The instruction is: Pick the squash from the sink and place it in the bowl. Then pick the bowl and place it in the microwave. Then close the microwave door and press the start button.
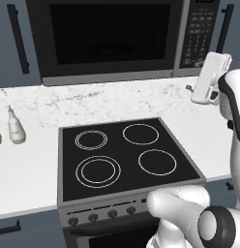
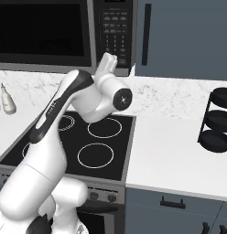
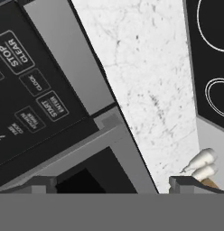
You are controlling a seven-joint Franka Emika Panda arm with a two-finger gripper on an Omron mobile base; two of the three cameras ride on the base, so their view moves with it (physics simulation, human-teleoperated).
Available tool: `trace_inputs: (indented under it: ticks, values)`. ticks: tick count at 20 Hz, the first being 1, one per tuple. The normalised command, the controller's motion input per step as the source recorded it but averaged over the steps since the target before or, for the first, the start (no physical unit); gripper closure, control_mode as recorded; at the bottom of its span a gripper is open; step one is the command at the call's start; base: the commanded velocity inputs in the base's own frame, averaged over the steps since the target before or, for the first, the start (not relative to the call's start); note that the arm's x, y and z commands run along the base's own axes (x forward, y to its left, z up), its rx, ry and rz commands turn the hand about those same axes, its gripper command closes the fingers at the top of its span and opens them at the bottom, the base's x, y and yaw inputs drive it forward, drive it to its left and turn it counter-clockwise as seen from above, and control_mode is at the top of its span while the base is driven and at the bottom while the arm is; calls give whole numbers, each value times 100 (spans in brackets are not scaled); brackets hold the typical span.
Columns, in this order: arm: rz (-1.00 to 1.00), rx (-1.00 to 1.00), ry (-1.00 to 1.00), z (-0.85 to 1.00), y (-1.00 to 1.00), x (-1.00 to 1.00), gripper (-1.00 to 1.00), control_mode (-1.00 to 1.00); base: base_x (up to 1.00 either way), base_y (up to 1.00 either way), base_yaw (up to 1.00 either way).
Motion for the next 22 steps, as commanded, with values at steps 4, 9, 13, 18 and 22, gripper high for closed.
trace_inputs:
  ticks: [4,9,13,18,22]
  values:
    - [0,0,0,-2,-13,24,-100,-100,0,0,0]
    - [0,0,0,-15,-8,27,-100,-100,0,0,0]
    - [0,0,0,-15,0,35,-100,-100,0,0,0]
    - [0,0,0,-1,0,33,-100,-100,0,0,0]
    - [0,0,0,0,0,37,-100,-100,0,0,0]
